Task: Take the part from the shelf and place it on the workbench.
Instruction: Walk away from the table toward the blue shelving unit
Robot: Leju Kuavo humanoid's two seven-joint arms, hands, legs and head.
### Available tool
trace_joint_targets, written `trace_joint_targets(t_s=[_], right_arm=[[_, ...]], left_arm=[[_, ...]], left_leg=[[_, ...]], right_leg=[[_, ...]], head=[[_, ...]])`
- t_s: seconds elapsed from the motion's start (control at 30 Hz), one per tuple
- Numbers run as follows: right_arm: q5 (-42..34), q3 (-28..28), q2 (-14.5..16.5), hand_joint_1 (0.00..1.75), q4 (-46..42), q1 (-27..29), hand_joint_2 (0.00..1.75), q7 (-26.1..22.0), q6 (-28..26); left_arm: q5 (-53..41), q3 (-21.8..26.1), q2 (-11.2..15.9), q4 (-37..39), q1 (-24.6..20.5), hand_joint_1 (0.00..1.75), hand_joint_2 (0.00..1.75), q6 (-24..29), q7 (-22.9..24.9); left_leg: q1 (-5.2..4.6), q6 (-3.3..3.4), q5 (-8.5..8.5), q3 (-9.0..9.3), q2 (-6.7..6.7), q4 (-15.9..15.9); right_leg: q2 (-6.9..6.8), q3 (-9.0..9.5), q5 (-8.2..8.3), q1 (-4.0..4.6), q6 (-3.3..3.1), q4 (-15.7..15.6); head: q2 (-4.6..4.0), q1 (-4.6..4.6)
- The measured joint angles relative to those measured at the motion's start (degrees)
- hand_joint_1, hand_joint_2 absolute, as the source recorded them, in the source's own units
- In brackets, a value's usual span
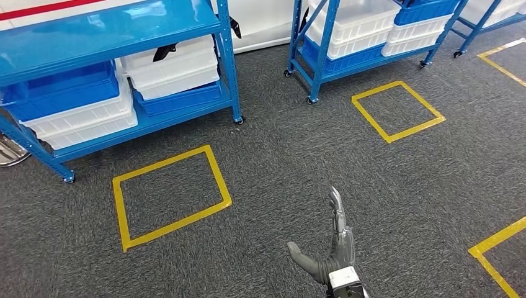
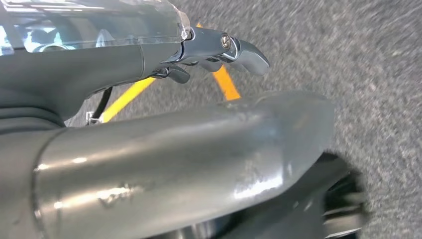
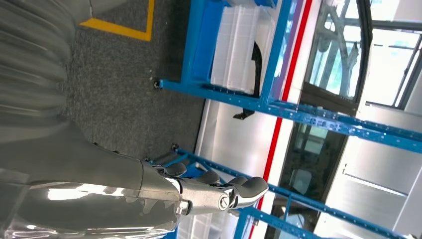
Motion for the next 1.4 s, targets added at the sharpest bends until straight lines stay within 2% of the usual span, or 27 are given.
trace_joint_targets(t_s=[0.03, 0.07, 0.1, 0.2, 0.27, 0.37, 0.4, 0.43, 0.47, 0.53, 0.57, 0.6, 0.67, 0.7, 0.8, 1.0, 1.13, 1.2, 1.27, 1.33, 1.37, 1.4], right_arm=[[0.08, 0.11, 0.04, 0.0, -0.04, 0.01, 1.75, 0.03, -0.08], [0.11, 0.19, 0.07, 0.0, -0.08, 0.03, 1.75, 0.05, -0.1], [0.13, 0.24, 0.08, 0.0, -0.15, 0.08, 1.75, 0.05, -0.11], [0.16, 0.32, 0.08, 0.0, -0.38, 0.4, 1.75, 0.07, -0.19], [0.18, 0.35, 0.08, 0.0, -0.62, 0.53, 1.75, 0.07, -0.32], [0.27, 0.46, 0.07, 0.0, -0.74, 0.69, 0.44, 0.24, -0.74], [0.33, 0.49, 0.03, 0.0, -0.74, 0.83, 0.0, 0.36, -0.92], [0.42, 0.5, -0.05, 0.0, -0.74, 0.99, 0.0, 0.48, -1.05], [0.52, 0.49, -0.19, 0.0, -0.77, 1.17, 0.0, 0.57, -1.11], [0.7, 0.48, -0.51, 0.0, -0.92, 1.41, 0.0, 0.7, -1.07], [0.76, 0.49, -0.65, 0.0, -1.03, 1.46, 0.0, 0.85, -0.85], [0.78, 0.52, -0.74, 0.0, -1.12, 1.47, 0.0, 1.1, -0.47], [0.78, 0.63, -0.81, 0.0, -1.13, 1.48, 0.0, 1.82, 0.44], [0.78, 0.73, -0.8, 0.0, -1.08, 1.48, 0.0, 2.15, 0.72], [0.78, 1.04, -0.78, 0.0, -0.96, 1.41, 0.0, 2.6, 0.81], [0.77, 1.16, -0.79, 0.0, -0.87, 1.44, 0.0, 2.85, 0.86], [2.81, 1.41, -1.03, 0.0, -0.87, 1.69, 0.0, 2.96, 0.73], [3.49, 1.63, -1.22, 0.0, -0.95, 1.81, 0.0, 2.98, 0.58], [4.17, 1.83, -1.44, 0.0, -1.02, 1.89, 0.0, 3.01, 0.29], [4.76, 2.01, -1.78, 0.0, -1.01, 2.01, 0.0, 3.13, 0.02], [4.96, 2.07, -1.96, 0.0, -0.99, 2.1, 0.0, 3.21, -0.03], [5.12, 2.11, -2.13, 0.0, -0.97, 2.17, 0.0, 3.26, -0.06]], left_arm=[[-0.08, -0.09, 0.3, 0.0, -0.01, 0.0, 0.0, -0.16, -0.02], [-0.15, -0.16, 0.52, -0.01, -0.03, 0.0, 0.0, -0.21, -0.02], [-0.19, -0.25, 0.7, -0.01, -0.06, 0.0, 0.0, -0.21, -0.02], [-0.32, -0.56, 0.99, -0.02, -0.14, 0.0, 0.0, -0.18, -0.07], [-0.41, -0.75, 1.04, -0.01, -0.15, 0.0, 0.0, -0.26, -0.22], [-0.13, -0.96, 1.0, 0.0, -0.05, 0.0, 0.0, 0.05, -1.22], [0.26, -0.95, 0.83, 0.0, 0.0, 0.0, 0.0, 0.68, -1.82], [0.73, -0.91, 0.5, 0.0, 0.0, 0.0, 0.0, 1.52, -2.45], [1.16, -0.87, 0.07, 0.0, -0.03, 0.0, 0.0, 2.34, -3.06], [1.54, -0.83, -0.93, 0.0, -0.16, 0.0, 0.0, 3.22, -3.97], [1.52, -0.83, -1.36, 0.0, -0.21, 0.0, 0.0, 3.17, -4.31], [1.43, -0.83, -1.66, 0.0, -0.23, 0.0, 0.0, 2.68, -4.63], [1.1, -0.84, -1.52, 0.0, -0.21, 0.0, 0.0, 0.48, -5.36], [0.99, -0.84, -1.14, 0.0, -0.19, 0.0, 0.0, -0.87, -5.73], [0.92, -0.85, -0.03, 0.0, -0.18, 0.0, 0.0, -3.13, -6.38], [0.68, -0.84, 1.23, 0.0, -0.13, 0.0, 0.0, -2.99, -6.09], [0.12, -0.85, 1.5, 0.0, -0.06, 0.0, 0.0, -2.97, -5.38], [-0.07, -0.87, 1.53, 0.0, -0.02, 0.0, 0.0, -2.96, -5.29], [-0.21, -0.9, 1.51, 0.0, -0.06, 0.0, 0.0, -2.95, -5.27], [-0.3, -0.92, 1.55, 0.0, -0.05, 0.0, 0.0, -2.91, -5.32], [-0.33, -0.91, 1.58, 0.0, 0.0, 0.0, 0.0, -2.88, -5.36], [-0.36, -0.91, 1.6, 0.0, 0.05, 0.0, 0.0, -2.84, -5.43]], left_leg=[[-0.03, 0.16, 1.78, 1.43, -0.53, -3.79], [-0.05, 0.31, 2.74, 2.46, -1.0, -6.44], [-0.12, 0.47, 2.99, 2.96, -1.4, -7.88], [-0.24, 1.31, 3.11, 3.0, -1.2, -8.57], [-0.06, 2.07, 3.49, 3.09, -0.68, -9.06], [-0.09, 2.53, 3.58, 2.95, 0.23, -9.2], [-0.12, 2.56, 3.56, 2.92, 0.49, -9.18], [-0.14, 2.57, 3.54, 2.93, 0.67, -9.17], [-0.16, 2.56, 3.52, 3.0, 0.77, -9.17], [-0.25, 2.47, 3.43, 3.22, 0.82, -9.18], [-0.39, 2.3, 3.35, 3.28, 0.82, -9.15], [-0.56, 2.16, 3.17, 3.28, 0.84, -9.03], [-0.79, 2.05, 2.92, 3.2, 0.89, -8.86], [-0.78, 2.05, 2.85, 3.21, 0.94, -8.84], [-0.64, 1.74, 3.03, 3.47, 0.97, -9.16], [-0.61, 1.3, 3.25, 3.71, 0.95, -9.63], [-0.85, 1.82, 3.05, 3.5, 0.96, -9.37], [-0.46, 2.17, 3.58, 4.02, 0.89, -10.44], [0.04, 2.54, 4.29, 4.61, 0.74, -11.6], [0.11, 2.64, 4.52, 4.6, 0.43, -11.78], [0.14, 2.58, 4.55, 4.56, 0.14, -11.74], [0.23, 2.44, 4.51, 4.56, -0.25, -11.66]], right_leg=[[0.39, -0.08, -0.2, 0.09, 0.22, 0.34], [0.72, -0.27, -0.34, 0.13, 0.48, 0.63], [0.94, -0.51, -0.42, 0.18, 0.8, 0.84], [1.21, -0.95, -0.39, -0.04, 1.83, 1.07], [0.26, -2.04, -2.0, -0.13, 2.37, 3.46], [-1.14, -7.26, -7.15, -0.19, 2.96, 13.99], [-1.25, -8.54, -7.78, -0.22, 3.08, 16.46], [-1.32, -8.82, -7.33, -0.22, 3.1, 16.93], [-1.4, -7.92, -5.85, -0.21, 3.02, 15.13], [-1.81, -3.78, -2.04, -0.01, 2.39, 7.17], [-2.08, -1.91, -0.76, 0.18, 1.97, 3.48], [-2.29, -0.74, -0.11, 0.3, 1.77, 1.06], [-2.36, -0.32, -0.07, 0.45, 1.85, -0.01], [-2.27, -0.31, -0.06, 0.46, 1.95, -0.02], [-2.16, -0.31, -0.22, 0.62, 1.62, 0.08], [-2.17, -0.33, -0.29, 0.65, 1.18, 0.14], [-2.24, -0.25, -0.14, 0.37, 1.41, -0.02], [-2.41, -0.22, -0.48, 0.49, 1.68, 0.26], [-2.34, -1.56, -2.77, 0.47, 2.07, 3.57], [-2.12, -4.85, -6.36, -0.02, 2.56, 10.65], [-2.1, -6.46, -7.46, -0.34, 2.86, 13.87], [-2.09, -7.3, -7.44, -0.68, 3.19, 15.39]], head=[[0.0, -0.01], [0.0, -0.02], [0.0, -0.02], [0.0, -0.04], [-0.01, 0.29], [0.0, 0.81], [0.0, 0.82], [0.0, 0.82], [-0.01, 0.82], [-0.01, 0.83], [-0.01, 0.81], [0.0, 0.81], [0.0, 0.74], [-0.01, 0.73], [-0.01, 0.7], [-0.01, 0.69], [-0.01, 0.68], [-0.01, 0.73], [0.0, 0.91], [-0.01, 1.08], [-0.01, 1.11], [-0.01, 1.1]])
